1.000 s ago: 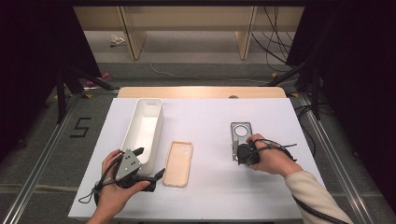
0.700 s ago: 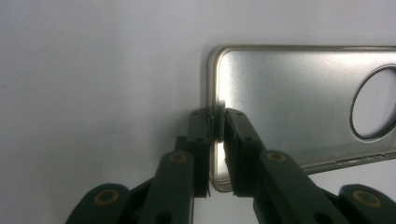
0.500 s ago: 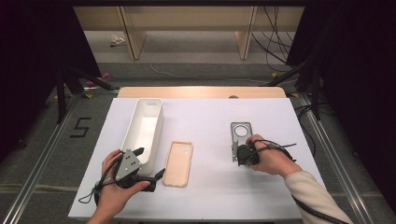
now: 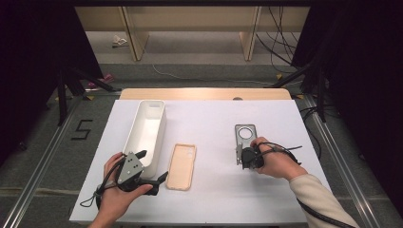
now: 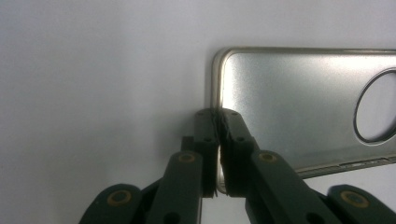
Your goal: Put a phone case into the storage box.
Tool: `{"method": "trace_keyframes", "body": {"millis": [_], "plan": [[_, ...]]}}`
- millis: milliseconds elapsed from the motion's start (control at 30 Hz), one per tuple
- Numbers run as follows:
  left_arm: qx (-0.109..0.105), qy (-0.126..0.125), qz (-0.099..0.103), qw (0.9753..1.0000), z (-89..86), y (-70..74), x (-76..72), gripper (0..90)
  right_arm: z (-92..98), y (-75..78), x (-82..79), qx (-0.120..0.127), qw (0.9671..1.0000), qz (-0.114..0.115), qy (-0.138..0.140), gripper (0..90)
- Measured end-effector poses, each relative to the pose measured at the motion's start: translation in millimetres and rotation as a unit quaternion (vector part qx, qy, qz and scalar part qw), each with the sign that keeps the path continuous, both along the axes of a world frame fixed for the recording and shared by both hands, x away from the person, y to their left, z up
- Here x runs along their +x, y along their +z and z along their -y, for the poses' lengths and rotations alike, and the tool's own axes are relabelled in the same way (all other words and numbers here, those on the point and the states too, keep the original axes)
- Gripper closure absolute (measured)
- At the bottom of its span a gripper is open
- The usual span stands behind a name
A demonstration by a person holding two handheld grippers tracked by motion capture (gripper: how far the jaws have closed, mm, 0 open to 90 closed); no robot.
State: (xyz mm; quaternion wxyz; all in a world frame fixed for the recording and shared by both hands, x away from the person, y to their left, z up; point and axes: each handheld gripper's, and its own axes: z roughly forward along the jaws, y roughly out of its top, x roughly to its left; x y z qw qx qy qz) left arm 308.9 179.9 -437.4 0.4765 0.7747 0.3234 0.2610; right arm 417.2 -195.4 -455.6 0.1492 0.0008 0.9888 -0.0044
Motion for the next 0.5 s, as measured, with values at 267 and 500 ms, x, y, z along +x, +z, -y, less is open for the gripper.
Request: {"method": "trace_keyframes", "body": {"millis": [267, 500], "plan": [[-0.001, 0.001, 0.000, 1.0000, 0.0, 0.1, -0.2, 1.9, 0.1, 0.5, -0.8, -0.001, 1.0000, 0.000, -0.004, 87.3], [0.000, 0.001, 0.000, 1.0000, -0.1, 0.0, 0.0, 1.9, 1.7, 1.4, -0.6, 0.005, 1.0000, 0.000, -0.003, 87.9]]}}
